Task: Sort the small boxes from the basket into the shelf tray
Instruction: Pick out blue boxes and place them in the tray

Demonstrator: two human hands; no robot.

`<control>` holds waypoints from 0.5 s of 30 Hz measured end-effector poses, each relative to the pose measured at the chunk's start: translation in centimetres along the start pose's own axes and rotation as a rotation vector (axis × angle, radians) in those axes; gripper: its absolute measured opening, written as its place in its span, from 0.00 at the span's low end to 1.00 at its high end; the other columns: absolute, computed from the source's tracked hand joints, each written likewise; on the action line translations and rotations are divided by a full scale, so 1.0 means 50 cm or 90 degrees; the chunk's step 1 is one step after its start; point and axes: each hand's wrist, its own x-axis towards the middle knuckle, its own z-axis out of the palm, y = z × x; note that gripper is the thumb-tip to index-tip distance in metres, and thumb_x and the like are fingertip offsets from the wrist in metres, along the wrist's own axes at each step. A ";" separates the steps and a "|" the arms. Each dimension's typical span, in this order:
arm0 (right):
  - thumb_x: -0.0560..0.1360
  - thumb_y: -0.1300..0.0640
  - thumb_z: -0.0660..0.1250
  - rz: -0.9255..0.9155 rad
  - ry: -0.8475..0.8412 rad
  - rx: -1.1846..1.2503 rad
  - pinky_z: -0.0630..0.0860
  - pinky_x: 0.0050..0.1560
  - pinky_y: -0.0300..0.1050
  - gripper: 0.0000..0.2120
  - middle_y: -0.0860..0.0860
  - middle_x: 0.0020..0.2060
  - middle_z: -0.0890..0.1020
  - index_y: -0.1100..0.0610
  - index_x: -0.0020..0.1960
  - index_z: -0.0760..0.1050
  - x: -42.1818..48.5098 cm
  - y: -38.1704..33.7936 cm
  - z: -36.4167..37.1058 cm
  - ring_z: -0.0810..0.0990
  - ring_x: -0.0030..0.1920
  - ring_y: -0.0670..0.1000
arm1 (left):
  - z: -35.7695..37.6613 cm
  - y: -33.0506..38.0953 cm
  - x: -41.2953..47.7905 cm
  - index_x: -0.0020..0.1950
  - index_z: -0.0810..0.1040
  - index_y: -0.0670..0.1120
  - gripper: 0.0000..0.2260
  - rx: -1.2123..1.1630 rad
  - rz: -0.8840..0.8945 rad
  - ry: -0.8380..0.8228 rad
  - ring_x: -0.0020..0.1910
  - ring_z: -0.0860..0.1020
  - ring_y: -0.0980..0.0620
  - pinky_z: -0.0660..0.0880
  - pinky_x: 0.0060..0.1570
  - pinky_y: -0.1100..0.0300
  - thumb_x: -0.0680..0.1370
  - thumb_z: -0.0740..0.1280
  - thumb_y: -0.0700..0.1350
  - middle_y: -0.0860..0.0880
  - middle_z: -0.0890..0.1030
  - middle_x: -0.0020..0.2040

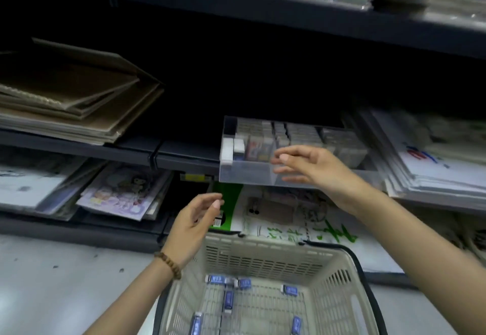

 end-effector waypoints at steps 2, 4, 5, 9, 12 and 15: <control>0.77 0.56 0.65 0.078 -0.043 0.065 0.80 0.45 0.36 0.09 0.49 0.49 0.85 0.55 0.56 0.78 -0.042 0.075 -0.010 0.84 0.49 0.47 | 0.025 -0.046 -0.024 0.55 0.77 0.53 0.15 0.015 -0.047 -0.039 0.49 0.80 0.57 0.77 0.49 0.61 0.72 0.62 0.56 0.53 0.82 0.51; 0.76 0.57 0.65 0.179 -0.073 0.073 0.80 0.46 0.38 0.09 0.50 0.48 0.85 0.56 0.55 0.79 -0.067 0.176 -0.007 0.84 0.48 0.49 | 0.057 -0.107 -0.033 0.54 0.77 0.51 0.11 0.055 -0.107 -0.098 0.47 0.80 0.58 0.76 0.46 0.66 0.74 0.64 0.52 0.52 0.82 0.50; 0.76 0.57 0.66 0.232 -0.080 0.067 0.80 0.47 0.38 0.08 0.50 0.48 0.85 0.56 0.54 0.79 -0.075 0.233 0.000 0.84 0.48 0.49 | 0.076 -0.144 -0.034 0.55 0.77 0.50 0.10 0.087 -0.145 -0.130 0.47 0.79 0.59 0.75 0.45 0.69 0.76 0.64 0.50 0.52 0.81 0.49; 0.76 0.56 0.67 0.373 -0.119 -0.006 0.79 0.45 0.36 0.03 0.51 0.49 0.83 0.53 0.49 0.78 -0.078 0.462 0.055 0.83 0.44 0.46 | 0.148 -0.299 -0.027 0.58 0.76 0.42 0.10 0.190 -0.271 -0.205 0.48 0.75 0.55 0.69 0.41 0.78 0.78 0.63 0.44 0.49 0.78 0.51; 0.76 0.57 0.67 0.427 -0.150 -0.020 0.76 0.40 0.34 0.08 0.55 0.49 0.81 0.59 0.53 0.78 -0.063 0.613 0.116 0.79 0.40 0.44 | 0.182 -0.400 -0.016 0.53 0.78 0.38 0.07 0.212 -0.344 -0.183 0.50 0.75 0.49 0.72 0.48 0.68 0.78 0.64 0.38 0.44 0.78 0.51; 0.76 0.59 0.67 0.398 -0.176 -0.045 0.74 0.46 0.32 0.16 0.55 0.53 0.79 0.65 0.62 0.74 -0.038 0.717 0.180 0.79 0.48 0.45 | 0.190 -0.494 -0.014 0.50 0.80 0.36 0.07 0.256 -0.402 -0.147 0.50 0.78 0.45 0.71 0.49 0.61 0.76 0.66 0.38 0.39 0.81 0.49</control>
